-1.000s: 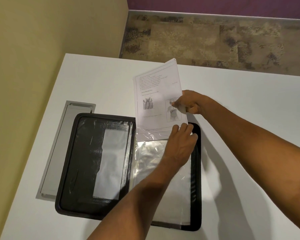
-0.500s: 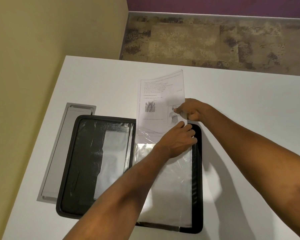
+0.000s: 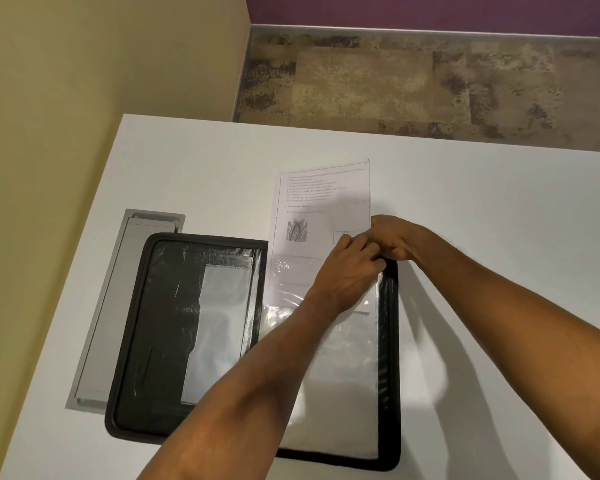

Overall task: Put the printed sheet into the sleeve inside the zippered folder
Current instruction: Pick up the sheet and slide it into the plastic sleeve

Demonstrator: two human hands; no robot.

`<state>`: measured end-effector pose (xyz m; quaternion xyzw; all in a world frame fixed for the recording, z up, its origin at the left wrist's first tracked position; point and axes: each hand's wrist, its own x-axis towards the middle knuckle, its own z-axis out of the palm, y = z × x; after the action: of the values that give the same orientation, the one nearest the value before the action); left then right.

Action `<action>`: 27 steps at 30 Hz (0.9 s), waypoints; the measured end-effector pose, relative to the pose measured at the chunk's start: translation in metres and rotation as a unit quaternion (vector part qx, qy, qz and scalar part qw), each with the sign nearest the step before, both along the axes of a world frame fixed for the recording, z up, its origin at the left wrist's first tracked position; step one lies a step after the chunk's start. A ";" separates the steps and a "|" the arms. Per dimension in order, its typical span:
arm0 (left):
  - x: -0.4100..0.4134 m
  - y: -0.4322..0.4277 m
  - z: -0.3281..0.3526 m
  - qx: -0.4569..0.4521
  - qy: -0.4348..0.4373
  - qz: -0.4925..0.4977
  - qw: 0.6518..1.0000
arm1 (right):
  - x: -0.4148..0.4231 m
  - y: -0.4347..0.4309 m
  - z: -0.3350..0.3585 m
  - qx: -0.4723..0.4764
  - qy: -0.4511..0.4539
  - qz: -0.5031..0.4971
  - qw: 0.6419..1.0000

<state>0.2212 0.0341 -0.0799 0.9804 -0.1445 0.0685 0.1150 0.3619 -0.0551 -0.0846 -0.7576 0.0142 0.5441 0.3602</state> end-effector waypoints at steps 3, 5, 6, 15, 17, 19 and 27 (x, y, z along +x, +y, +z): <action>0.001 0.000 -0.002 0.001 -0.007 0.004 1.000 | 0.005 0.001 0.003 0.058 0.013 -0.047 0.997; 0.002 -0.001 -0.003 0.001 0.004 0.015 1.000 | 0.009 0.004 0.003 0.068 -0.030 -0.107 0.991; 0.002 -0.001 -0.004 0.002 0.013 0.019 1.000 | 0.011 0.003 0.003 0.057 -0.064 -0.125 0.988; 0.007 -0.006 -0.007 -0.007 0.078 0.049 0.996 | 0.017 -0.025 0.013 -0.015 -0.058 0.035 0.998; 0.008 -0.007 -0.008 -0.004 0.092 0.049 0.995 | 0.018 -0.028 0.017 -0.061 -0.061 0.097 0.992; 0.009 -0.008 -0.006 -0.014 0.102 0.049 0.993 | 0.019 -0.025 0.018 -0.049 -0.081 0.062 0.994; 0.021 -0.016 0.006 -0.069 0.207 0.088 0.972 | 0.020 -0.014 0.009 0.039 -0.130 -0.130 0.982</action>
<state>0.2426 0.0184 -0.0735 0.9717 -0.0261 -0.1164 0.2037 0.3816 -0.0687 -0.0759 -0.7992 0.0440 0.3895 0.4557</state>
